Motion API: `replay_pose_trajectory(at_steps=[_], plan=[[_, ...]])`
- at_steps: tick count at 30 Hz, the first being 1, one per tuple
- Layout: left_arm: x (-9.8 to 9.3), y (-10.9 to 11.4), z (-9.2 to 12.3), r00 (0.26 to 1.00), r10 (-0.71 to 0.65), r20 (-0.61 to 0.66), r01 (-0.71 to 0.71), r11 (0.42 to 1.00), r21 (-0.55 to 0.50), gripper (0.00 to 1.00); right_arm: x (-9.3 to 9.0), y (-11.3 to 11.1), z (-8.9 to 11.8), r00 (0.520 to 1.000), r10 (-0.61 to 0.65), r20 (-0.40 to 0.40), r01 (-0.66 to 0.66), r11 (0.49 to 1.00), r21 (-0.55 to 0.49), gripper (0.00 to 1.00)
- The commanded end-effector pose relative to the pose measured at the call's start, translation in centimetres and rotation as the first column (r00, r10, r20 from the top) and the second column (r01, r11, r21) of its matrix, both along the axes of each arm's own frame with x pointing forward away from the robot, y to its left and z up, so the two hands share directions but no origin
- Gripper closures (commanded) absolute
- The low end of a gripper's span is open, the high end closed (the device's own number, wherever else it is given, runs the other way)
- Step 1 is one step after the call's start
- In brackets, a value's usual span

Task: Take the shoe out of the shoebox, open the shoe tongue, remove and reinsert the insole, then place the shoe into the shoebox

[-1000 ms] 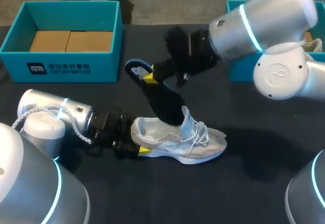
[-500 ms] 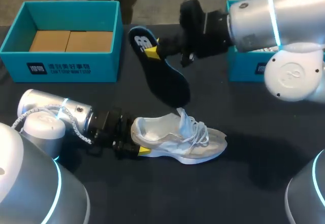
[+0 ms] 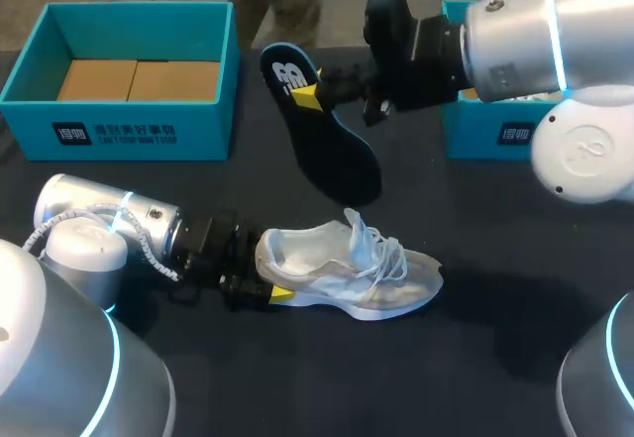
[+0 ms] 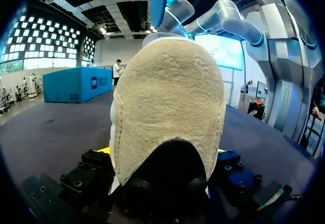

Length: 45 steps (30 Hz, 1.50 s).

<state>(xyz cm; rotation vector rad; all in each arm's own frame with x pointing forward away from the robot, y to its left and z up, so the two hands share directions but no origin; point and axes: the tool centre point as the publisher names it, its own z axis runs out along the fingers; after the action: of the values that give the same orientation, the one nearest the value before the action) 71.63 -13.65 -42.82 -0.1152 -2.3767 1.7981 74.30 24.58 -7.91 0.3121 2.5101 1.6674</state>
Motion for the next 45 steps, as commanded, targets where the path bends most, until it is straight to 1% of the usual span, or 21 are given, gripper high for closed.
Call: replay_pose_trajectory(at_steps=[1, 2, 4, 6, 10, 11, 12, 14, 17, 18, 19, 23, 27, 30, 31, 45], plan=[[0.0, -0.1, -0.2, 1.0, 0.002, 0.001, -0.002, 1.0, 0.001, 1.0, 0.0, 0.2, 0.0, 1.0, -0.003, 0.0, 0.003, 1.0, -0.001, 1.0], [0.0, -0.1, -0.2, 1.0, 0.002, 0.001, -0.002, 1.0, 0.001, 1.0, 0.0, 0.2, 0.0, 1.0, -0.003, 0.0, 0.003, 1.0, -0.001, 1.0], [0.0, -0.1, -0.2, 1.0, 0.002, 0.001, -0.002, 1.0, 0.001, 1.0, 0.5, -0.1, 1.4, 1.0, -0.022, -0.01, 0.023, 0.997, 0.073, 1.0], [0.0, -0.1, -0.2, 1.0, 0.002, 0.001, -0.002, 1.0, 0.001, 1.0, 0.6, -0.6, 2.8, 1.0, -0.027, -0.017, 0.029, 0.993, 0.115, 1.0], [0.0, -0.1, -0.2, 1.0, 0.002, 0.001, -0.002, 1.0, 0.001, 1.0, 0.2, -1.2, 5.4, 0.999, -0.023, -0.027, 0.026, 0.99, 0.136, 1.0], [0.0, -0.1, -0.2, 1.0, 0.002, 0.001, -0.002, 1.0, 0.001, 1.0, 0.1, -1.3, 5.6, 0.999, -0.021, -0.028, 0.025, 0.99, 0.139, 1.0], [0.0, -0.1, -0.2, 1.0, 0.002, 0.001, -0.002, 1.0, 0.001, 1.0, -0.3, -1.5, 6.7, 0.999, -0.025, -0.035, 0.03, 0.988, 0.15, 1.0], [0.0, -0.1, -0.2, 1.0, 0.002, 0.001, -0.002, 1.0, 0.001, 1.0, -0.9, -1.8, 7.7, 0.999, -0.019, -0.042, 0.026, 0.983, 0.18, 1.0], [0.0, -0.1, -0.2, 1.0, 0.002, 0.001, -0.002, 1.0, 0.001, 1.0, -1.8, -2.3, 8.9, 0.999, -0.006, -0.052, 0.017, 0.974, 0.228, 1.0], [0.0, -0.1, -0.2, 1.0, 0.002, 0.001, -0.002, 1.0, 0.001, 1.0, -1.8, -2.3, 8.9, 0.999, -0.006, -0.052, 0.017, 0.974, 0.228, 1.0], [0.0, -0.1, -0.2, 1.0, 0.002, 0.001, -0.002, 1.0, 0.001, 1.0, -2.7, -2.8, 9.8, 0.998, 0.02, -0.054, -0.004, 0.959, 0.283, 1.0], [0.0, -0.1, -0.2, 1.0, 0.002, 0.001, -0.002, 1.0, 0.001, 1.0, -3.9, -3.4, 11.1, 0.998, 0.022, -0.061, -0.003, 0.953, 0.303, 1.0], [0.0, -0.1, -0.2, 1.0, 0.002, 0.001, -0.002, 1.0, 0.001, 1.0, -5.4, -4.1, 12.7, 0.996, 0.032, -0.084, -0.004, 0.949, 0.316, 1.0], [0.0, -0.1, -0.2, 1.0, 0.002, 0.001, -0.002, 1.0, 0.001, 1.0, -6.3, -4.7, 14.0, 0.993, 0.033, -0.115, 0.007, 0.943, 0.333, 1.0], [0.0, -0.1, -0.2, 1.0, 0.002, 0.001, -0.002, 1.0, 0.001, 1.0, -6.5, -5.0, 14.6, 0.988, 0.028, -0.149, 0.028, 0.933, 0.359, 1.0], [0.0, -0.1, -0.2, 1.0, 0.002, 0.001, -0.002, 1.0, 0.001, 1.0, -6.5, -5.0, 14.6, 0.988, 0.028, -0.149, 0.028, 0.933, 0.359, 1.0]])
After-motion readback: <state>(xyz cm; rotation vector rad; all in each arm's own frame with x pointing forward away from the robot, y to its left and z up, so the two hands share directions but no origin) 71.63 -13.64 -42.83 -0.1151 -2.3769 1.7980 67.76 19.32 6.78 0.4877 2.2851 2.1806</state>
